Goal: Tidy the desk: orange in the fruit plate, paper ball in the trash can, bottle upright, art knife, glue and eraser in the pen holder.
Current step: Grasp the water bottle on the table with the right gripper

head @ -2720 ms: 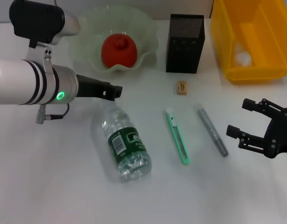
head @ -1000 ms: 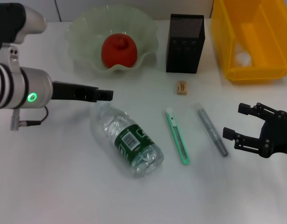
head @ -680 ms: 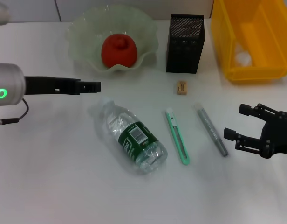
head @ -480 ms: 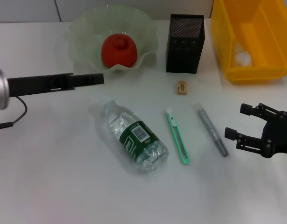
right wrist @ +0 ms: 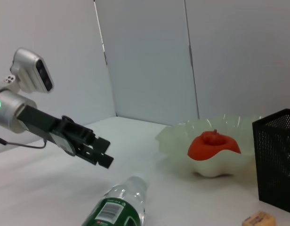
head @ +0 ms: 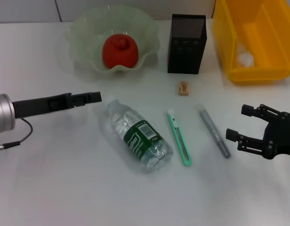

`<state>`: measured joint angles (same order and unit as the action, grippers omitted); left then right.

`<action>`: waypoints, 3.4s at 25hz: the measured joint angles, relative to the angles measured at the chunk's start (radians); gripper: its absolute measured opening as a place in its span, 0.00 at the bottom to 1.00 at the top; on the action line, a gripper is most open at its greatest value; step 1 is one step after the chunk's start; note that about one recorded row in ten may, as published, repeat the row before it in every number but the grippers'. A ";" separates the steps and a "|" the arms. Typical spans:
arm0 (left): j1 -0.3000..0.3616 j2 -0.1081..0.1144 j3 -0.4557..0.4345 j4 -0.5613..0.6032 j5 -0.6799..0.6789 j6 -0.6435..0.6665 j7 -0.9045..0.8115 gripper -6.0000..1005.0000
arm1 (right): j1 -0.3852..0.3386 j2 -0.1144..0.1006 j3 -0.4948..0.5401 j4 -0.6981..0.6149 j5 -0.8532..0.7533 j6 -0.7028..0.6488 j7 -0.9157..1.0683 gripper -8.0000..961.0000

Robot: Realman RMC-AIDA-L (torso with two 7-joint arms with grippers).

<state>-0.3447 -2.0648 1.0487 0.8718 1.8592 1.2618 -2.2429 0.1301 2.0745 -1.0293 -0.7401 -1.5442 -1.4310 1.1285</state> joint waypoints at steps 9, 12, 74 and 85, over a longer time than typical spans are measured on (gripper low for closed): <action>-0.054 -0.002 0.018 -0.105 0.011 -0.075 0.024 0.74 | 0.000 0.001 0.000 0.001 -0.008 0.000 0.007 0.88; -0.064 -0.005 0.030 -0.115 0.019 -0.090 0.025 0.74 | 0.000 0.001 0.000 0.003 -0.008 0.000 0.007 0.88; -0.273 -0.011 0.081 -0.393 -0.087 -0.243 0.177 0.32 | 0.025 0.001 0.002 0.013 -0.045 0.014 0.033 0.88; -0.271 -0.012 0.112 -0.333 -0.088 -0.206 0.200 0.52 | 0.022 0.001 0.004 0.010 -0.045 0.014 0.035 0.88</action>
<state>-0.6156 -2.0772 1.1604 0.5386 1.7710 1.0561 -2.0434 0.1526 2.0757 -1.0249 -0.7300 -1.5893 -1.4167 1.1634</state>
